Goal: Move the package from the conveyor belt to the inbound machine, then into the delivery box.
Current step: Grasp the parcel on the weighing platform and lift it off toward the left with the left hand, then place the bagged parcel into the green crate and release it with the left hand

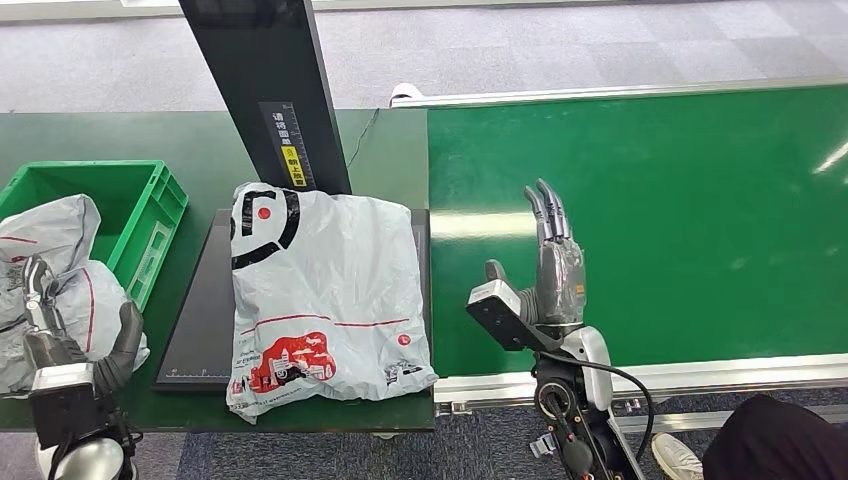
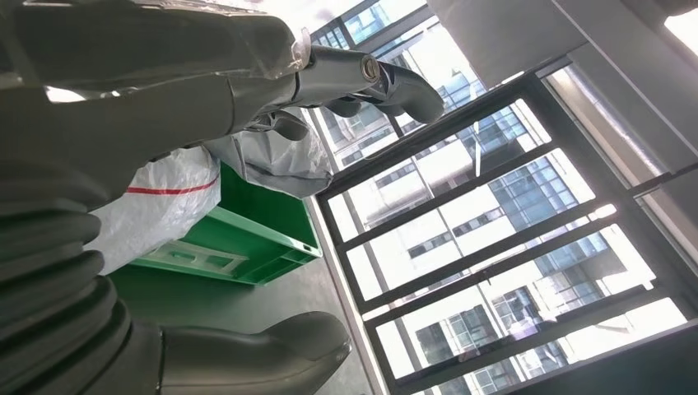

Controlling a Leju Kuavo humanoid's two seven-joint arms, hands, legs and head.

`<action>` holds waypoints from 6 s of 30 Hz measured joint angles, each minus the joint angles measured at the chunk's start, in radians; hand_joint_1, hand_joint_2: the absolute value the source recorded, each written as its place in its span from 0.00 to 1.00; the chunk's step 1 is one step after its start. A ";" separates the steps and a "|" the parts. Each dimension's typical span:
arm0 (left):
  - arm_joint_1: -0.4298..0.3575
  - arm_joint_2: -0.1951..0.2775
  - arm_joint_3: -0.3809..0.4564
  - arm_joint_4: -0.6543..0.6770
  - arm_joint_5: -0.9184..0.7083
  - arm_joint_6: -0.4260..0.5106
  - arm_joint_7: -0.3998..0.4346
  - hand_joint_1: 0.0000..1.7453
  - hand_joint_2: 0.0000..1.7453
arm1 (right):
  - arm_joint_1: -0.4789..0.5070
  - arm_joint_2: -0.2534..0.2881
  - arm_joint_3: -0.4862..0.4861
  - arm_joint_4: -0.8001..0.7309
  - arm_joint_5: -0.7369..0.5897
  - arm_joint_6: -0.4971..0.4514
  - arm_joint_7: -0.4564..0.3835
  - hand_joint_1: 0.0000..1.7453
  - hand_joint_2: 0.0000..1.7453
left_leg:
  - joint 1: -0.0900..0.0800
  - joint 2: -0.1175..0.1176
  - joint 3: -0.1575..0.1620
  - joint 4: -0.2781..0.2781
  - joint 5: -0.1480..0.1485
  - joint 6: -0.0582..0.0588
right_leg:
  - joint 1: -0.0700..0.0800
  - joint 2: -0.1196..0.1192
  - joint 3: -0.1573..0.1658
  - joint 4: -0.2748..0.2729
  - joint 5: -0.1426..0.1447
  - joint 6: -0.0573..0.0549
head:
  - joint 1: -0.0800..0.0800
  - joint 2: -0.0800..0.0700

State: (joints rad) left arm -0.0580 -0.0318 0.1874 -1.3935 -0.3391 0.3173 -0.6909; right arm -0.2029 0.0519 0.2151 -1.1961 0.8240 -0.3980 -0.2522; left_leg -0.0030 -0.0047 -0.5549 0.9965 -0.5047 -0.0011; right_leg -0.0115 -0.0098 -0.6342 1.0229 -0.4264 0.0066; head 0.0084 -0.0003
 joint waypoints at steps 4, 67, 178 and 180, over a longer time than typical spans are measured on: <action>0.006 -0.003 0.006 -0.017 0.000 -0.001 0.000 0.00 1.00 | 0.005 -0.003 -0.006 -0.002 0.000 0.000 0.000 0.00 0.00 | 0.000 0.000 0.000 0.000 0.000 0.000 | 0.000 0.000 0.000 0.000 0.000 0.000 | 0.000 0.000; -0.059 -0.036 -0.376 0.457 -0.394 -0.207 0.157 1.00 1.00 | 0.211 -0.009 -0.250 -0.126 0.025 0.036 0.002 0.00 1.00 | 0.000 -0.004 0.006 0.000 0.000 0.001 | -0.001 -0.004 0.010 -0.001 -0.001 0.001 | 0.000 0.000; -0.726 0.279 0.137 0.675 -0.125 0.149 0.111 1.00 1.00 | 0.166 -0.008 -0.174 -0.082 -0.018 -0.011 -0.021 0.00 1.00 | 0.000 -0.001 0.001 0.000 0.001 -0.001 | 0.001 -0.001 0.001 0.001 0.000 0.000 | 0.000 0.000; -0.740 0.289 0.140 0.695 -0.143 0.152 0.130 1.00 1.00 | 0.163 -0.008 -0.171 -0.082 -0.017 -0.005 -0.021 0.00 1.00 | 0.000 0.000 0.001 0.000 0.001 -0.001 | 0.001 -0.001 0.001 0.001 0.000 0.000 | 0.000 0.000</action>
State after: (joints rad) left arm -0.7976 0.2576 0.3270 -0.6981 -0.4819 0.4690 -0.5613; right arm -0.0397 0.0443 0.0444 -1.2778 0.8065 -0.4033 -0.2733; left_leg -0.0027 -0.0050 -0.5543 0.9964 -0.5035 -0.0019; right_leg -0.0104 -0.0104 -0.6332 1.0235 -0.4262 0.0063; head 0.0081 -0.0003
